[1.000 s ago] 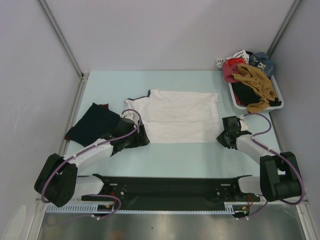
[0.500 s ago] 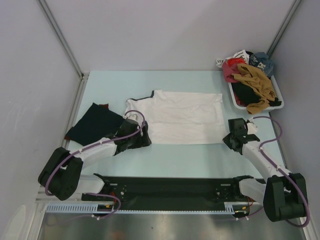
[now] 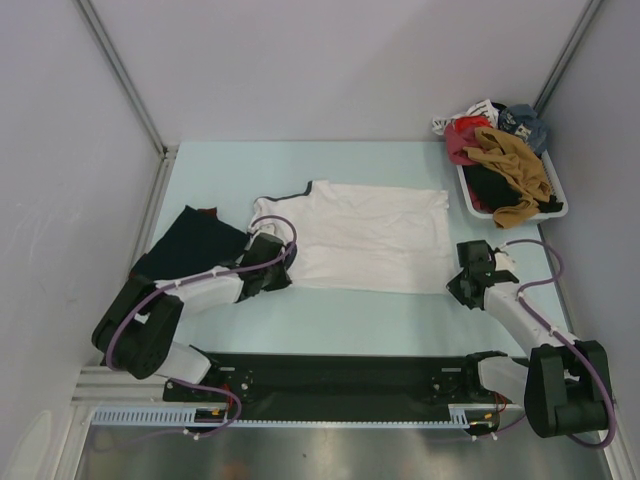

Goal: Fold and stack the tank tops
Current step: Fold the tank top

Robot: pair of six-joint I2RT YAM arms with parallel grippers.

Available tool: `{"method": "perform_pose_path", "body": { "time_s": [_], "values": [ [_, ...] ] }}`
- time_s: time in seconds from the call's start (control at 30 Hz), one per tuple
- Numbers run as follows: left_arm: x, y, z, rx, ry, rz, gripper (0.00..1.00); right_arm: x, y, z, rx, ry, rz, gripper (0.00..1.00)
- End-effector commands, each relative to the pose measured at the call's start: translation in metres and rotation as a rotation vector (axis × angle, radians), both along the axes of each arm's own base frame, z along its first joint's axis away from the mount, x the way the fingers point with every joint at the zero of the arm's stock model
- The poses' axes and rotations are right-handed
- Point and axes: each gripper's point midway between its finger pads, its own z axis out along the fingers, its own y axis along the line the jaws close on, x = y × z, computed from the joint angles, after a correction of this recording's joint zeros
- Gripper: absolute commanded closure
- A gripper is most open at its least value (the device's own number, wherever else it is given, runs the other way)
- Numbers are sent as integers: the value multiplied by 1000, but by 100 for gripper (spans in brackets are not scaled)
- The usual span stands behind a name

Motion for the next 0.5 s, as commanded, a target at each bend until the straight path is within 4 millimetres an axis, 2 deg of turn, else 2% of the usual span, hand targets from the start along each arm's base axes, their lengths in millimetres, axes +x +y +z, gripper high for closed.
{"method": "perform_pose_path", "body": {
  "time_s": [0.0, 0.03, 0.1, 0.13, 0.33, 0.4, 0.43, 0.47],
  "values": [
    [18, 8, 8, 34, -48, 46, 96, -7, -8, -3, -11, 14, -34, 100],
    [18, 8, 10, 37, -48, 48, 100, -9, -7, -3, 0, 16, -40, 100],
    [10, 11, 8, 34, -38, 45, 100, -12, -6, -3, 13, 31, -50, 100],
    [8, 11, 15, 15, -57, 43, 100, -15, -3, -4, 28, 42, -47, 100],
    [-32, 24, 26, 2, -17, 34, 100, -47, 5, -6, 87, 157, -75, 100],
    [-49, 29, 21, -9, 12, 36, 100, -54, 9, -8, 115, 171, -74, 100],
    [-53, 26, 30, -51, -8, 24, 100, -58, 12, -8, 133, 180, -73, 100],
    [-59, 26, 30, -63, -2, 20, 100, -64, 13, -8, 144, 185, -86, 100]
  ]
}}
